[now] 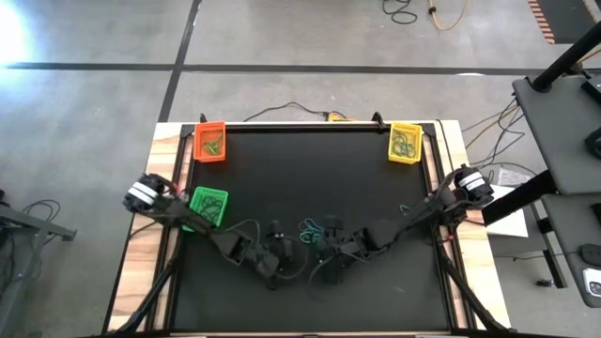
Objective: Sort rubber bands into baskets
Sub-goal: Put the center blue rubber band into the yellow bin
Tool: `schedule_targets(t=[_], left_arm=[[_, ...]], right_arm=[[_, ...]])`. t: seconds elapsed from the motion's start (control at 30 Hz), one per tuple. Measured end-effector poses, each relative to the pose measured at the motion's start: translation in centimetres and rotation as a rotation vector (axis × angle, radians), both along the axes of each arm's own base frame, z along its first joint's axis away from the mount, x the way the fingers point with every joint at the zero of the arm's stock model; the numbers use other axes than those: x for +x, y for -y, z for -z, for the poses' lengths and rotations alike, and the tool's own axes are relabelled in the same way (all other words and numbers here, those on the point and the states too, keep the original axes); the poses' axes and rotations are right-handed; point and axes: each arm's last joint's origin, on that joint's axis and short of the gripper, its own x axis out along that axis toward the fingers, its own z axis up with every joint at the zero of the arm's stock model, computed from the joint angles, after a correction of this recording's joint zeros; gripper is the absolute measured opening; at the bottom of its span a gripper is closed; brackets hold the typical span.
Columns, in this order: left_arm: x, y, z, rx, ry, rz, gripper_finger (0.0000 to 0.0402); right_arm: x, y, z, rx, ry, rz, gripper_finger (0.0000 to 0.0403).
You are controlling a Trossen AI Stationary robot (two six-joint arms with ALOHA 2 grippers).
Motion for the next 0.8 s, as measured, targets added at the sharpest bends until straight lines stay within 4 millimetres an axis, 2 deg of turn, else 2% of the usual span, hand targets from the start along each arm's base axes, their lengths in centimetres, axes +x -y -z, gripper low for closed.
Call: schedule_targets(t=[0.17, 0.3, 0.4, 0.57, 0.8], left_arm=[[1.1, -2.2, 0.5, 0.005, -0.013, -0.039, 0.0088], [2.2, -3.2, 0.9, -0.044, 0.023, 0.012, 0.0079], [2.9, -4.0, 1.8, -0.054, 0.044, -0.011, 0.0078], [3.3, -4.1, 3.2, -0.029, 0.028, 0.015, 0.0078], [3.4, -4.2, 3.8, -0.043, 0.030, 0.013, 0.0077]], right_arm=[[-0.7, -0.4, 0.1, 0.003, -0.045, 0.012, 0.0126], [-1.0, -0.8, 0.2, 0.007, -0.057, 0.010, 0.0118], [-1.1, -1.1, 0.2, 0.012, -0.054, 0.008, 0.0113], [-1.4, -1.6, 0.2, 0.021, -0.056, 0.007, 0.0102], [-1.5, -1.8, 0.3, 0.019, -0.061, 0.000, 0.0088]])
